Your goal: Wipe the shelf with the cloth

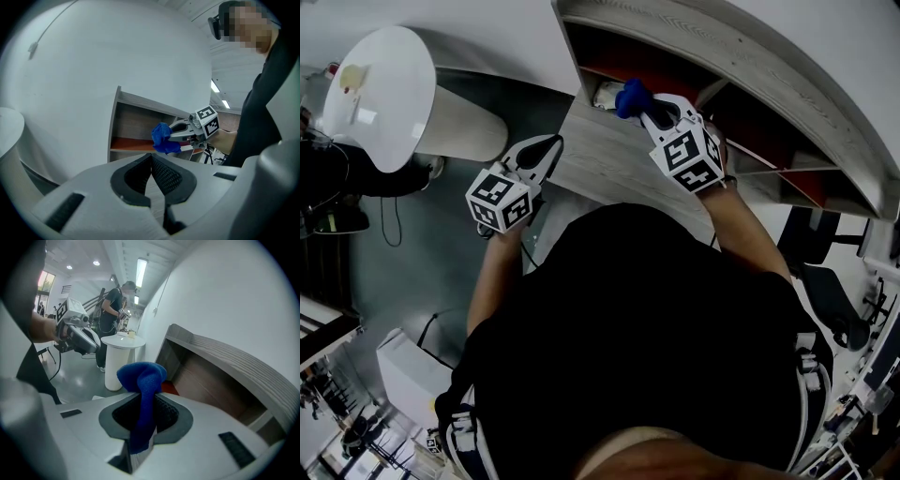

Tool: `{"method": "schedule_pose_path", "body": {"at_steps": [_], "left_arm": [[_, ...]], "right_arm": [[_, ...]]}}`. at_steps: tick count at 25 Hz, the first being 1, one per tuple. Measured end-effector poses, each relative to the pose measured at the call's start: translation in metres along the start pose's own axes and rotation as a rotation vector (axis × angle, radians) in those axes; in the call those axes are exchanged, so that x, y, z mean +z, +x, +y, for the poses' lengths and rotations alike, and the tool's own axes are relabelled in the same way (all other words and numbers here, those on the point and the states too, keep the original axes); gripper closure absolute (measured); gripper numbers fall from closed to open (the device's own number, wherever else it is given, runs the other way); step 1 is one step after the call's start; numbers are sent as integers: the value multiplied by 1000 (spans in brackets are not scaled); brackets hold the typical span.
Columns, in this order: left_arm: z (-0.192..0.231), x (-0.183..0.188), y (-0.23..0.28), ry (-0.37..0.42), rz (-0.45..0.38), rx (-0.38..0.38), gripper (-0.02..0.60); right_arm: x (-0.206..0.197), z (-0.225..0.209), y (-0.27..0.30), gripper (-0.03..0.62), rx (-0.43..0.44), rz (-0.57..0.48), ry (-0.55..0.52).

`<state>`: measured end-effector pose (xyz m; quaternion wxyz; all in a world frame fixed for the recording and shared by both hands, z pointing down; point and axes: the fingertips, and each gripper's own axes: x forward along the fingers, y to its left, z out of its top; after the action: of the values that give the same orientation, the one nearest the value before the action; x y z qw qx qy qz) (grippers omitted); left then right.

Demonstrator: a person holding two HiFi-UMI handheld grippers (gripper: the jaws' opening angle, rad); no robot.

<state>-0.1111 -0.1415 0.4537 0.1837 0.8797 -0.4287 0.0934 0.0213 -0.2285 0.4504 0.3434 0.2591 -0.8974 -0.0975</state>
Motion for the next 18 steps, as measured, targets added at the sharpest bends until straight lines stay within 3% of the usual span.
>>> {"method": "schedule_pose_path", "body": {"at_steps": [7, 14, 18], "left_arm": [[-11, 1, 3, 10, -7, -7, 565], [-24, 3, 2, 28, -28, -17, 565], [-25, 2, 1, 24, -30, -14, 565]], "right_arm": [[-20, -11, -12, 528, -23, -11, 66], [-22, -16, -33, 528, -63, -135, 186], [-25, -18, -40, 528, -94, -178, 194]]}}
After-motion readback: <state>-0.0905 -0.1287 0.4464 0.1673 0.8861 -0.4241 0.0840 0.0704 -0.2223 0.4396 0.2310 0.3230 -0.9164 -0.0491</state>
